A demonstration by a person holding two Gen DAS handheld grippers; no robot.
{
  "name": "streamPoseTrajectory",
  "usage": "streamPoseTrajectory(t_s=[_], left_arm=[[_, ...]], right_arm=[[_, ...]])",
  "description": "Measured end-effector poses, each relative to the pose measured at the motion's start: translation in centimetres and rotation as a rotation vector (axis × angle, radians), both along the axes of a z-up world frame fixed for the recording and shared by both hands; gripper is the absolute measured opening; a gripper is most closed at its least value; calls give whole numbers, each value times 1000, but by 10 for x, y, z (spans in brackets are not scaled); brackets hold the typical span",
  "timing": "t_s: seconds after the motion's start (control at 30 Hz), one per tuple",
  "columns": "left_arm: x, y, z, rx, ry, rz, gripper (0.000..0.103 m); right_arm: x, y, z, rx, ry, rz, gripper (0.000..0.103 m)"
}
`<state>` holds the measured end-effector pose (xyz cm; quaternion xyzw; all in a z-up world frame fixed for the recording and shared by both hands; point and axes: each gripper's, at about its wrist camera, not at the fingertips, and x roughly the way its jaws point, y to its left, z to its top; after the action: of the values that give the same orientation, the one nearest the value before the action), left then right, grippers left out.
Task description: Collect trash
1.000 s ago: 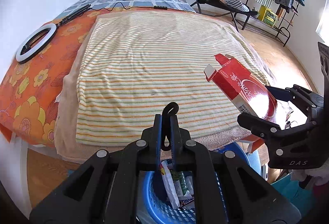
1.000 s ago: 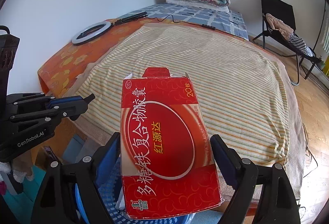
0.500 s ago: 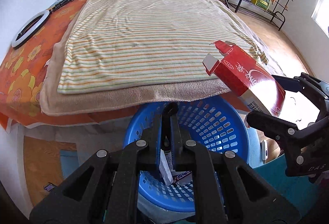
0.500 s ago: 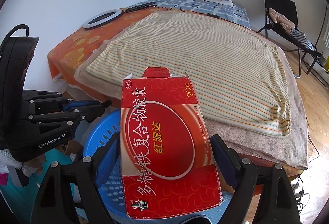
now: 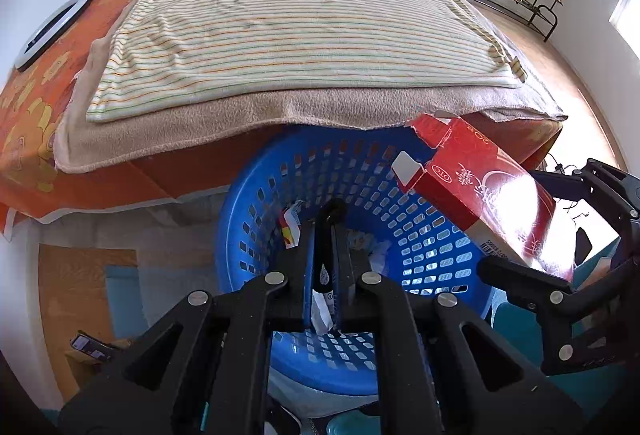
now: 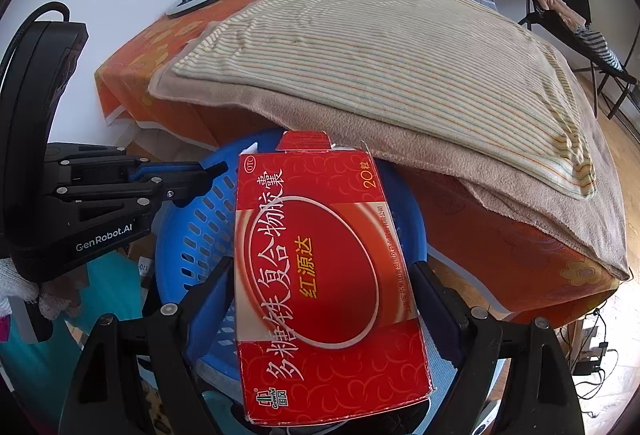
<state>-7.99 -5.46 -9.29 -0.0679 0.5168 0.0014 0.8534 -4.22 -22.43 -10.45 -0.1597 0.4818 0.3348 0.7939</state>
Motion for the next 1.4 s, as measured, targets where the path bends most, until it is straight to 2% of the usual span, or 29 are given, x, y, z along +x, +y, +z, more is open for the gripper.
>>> streamPoseTrajectory(t_s=[0.27,0.67,0.7,0.8,0.83,0.97,1.03,1.17,1.23,1.3,1.4], left_arm=[[0,3,-13,-2,36,16,6],[5,-1,-17,4,45,6,6],[5,-1,-17,5,48,4,8],[6,-2,-18,12,49,3,32],[5,-2,-17,18,44,2,35],[6,-3,-18,42,41,-1,39],[6,-2,-19,42,41,5,48],[7,-2,-21,45,49,7,54],[7,-1,-21,47,48,12,64],[7,0,-20,49,44,19,68],[7,3,-20,45,46,29,69]], right_arm=[[5,-2,-18,-23,47,-12,88],[13,-1,-30,-41,87,-35,89],[14,-2,-31,-43,88,-39,89],[15,-3,-33,-44,105,-51,88],[16,-3,-34,-43,109,-55,88],[19,-5,-36,-49,109,-69,88],[20,-6,-36,-52,107,-75,89],[23,-7,-36,-54,107,-83,90],[23,-7,-36,-57,106,-86,91],[24,-8,-35,-56,103,-88,92],[23,-10,-34,-56,92,-93,93]])
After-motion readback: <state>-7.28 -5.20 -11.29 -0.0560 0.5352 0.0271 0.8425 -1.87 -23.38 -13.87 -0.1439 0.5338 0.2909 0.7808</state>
